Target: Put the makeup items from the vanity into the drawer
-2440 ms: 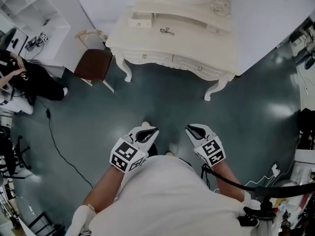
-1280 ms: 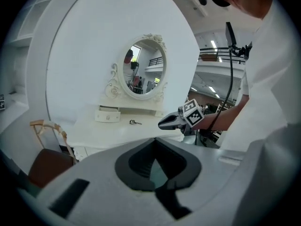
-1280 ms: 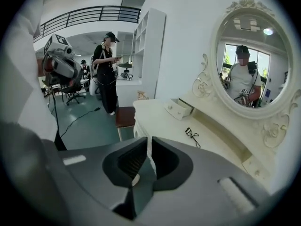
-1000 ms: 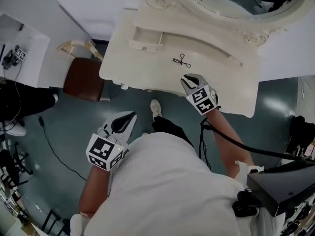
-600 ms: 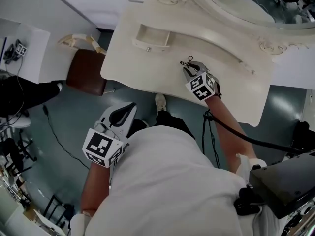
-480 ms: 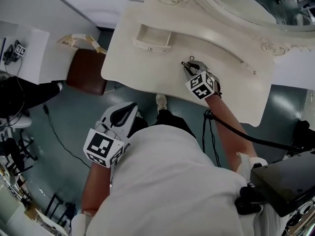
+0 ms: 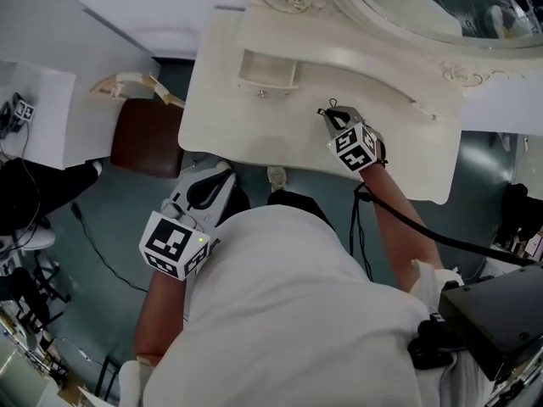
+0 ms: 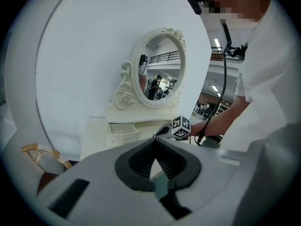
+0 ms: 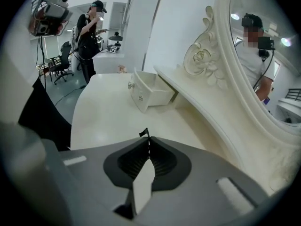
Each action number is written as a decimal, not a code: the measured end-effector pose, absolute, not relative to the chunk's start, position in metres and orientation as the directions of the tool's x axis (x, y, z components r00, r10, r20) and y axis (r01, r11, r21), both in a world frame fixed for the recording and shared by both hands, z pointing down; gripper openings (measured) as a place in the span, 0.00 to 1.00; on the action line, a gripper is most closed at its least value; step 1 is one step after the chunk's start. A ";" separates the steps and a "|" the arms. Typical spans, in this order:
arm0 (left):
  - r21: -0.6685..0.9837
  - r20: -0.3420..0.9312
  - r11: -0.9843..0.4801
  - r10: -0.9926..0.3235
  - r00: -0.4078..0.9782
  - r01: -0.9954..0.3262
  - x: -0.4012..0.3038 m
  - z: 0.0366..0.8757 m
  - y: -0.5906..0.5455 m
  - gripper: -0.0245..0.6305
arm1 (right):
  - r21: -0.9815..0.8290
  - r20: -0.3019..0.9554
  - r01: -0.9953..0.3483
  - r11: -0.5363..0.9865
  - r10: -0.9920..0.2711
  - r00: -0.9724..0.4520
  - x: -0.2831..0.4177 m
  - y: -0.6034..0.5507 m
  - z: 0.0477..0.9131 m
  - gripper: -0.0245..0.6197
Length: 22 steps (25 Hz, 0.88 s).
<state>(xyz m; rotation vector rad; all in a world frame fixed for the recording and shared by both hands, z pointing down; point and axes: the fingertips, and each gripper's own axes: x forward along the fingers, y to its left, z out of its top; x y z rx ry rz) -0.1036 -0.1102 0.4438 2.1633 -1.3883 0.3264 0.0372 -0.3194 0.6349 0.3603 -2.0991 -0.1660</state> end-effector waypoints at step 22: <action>0.309 0.414 -0.436 -0.738 0.532 -0.845 -0.222 0.439 -0.101 0.04 | 0.255 0.792 -0.101 0.962 -0.268 -0.549 -0.121 -0.316 0.557 0.06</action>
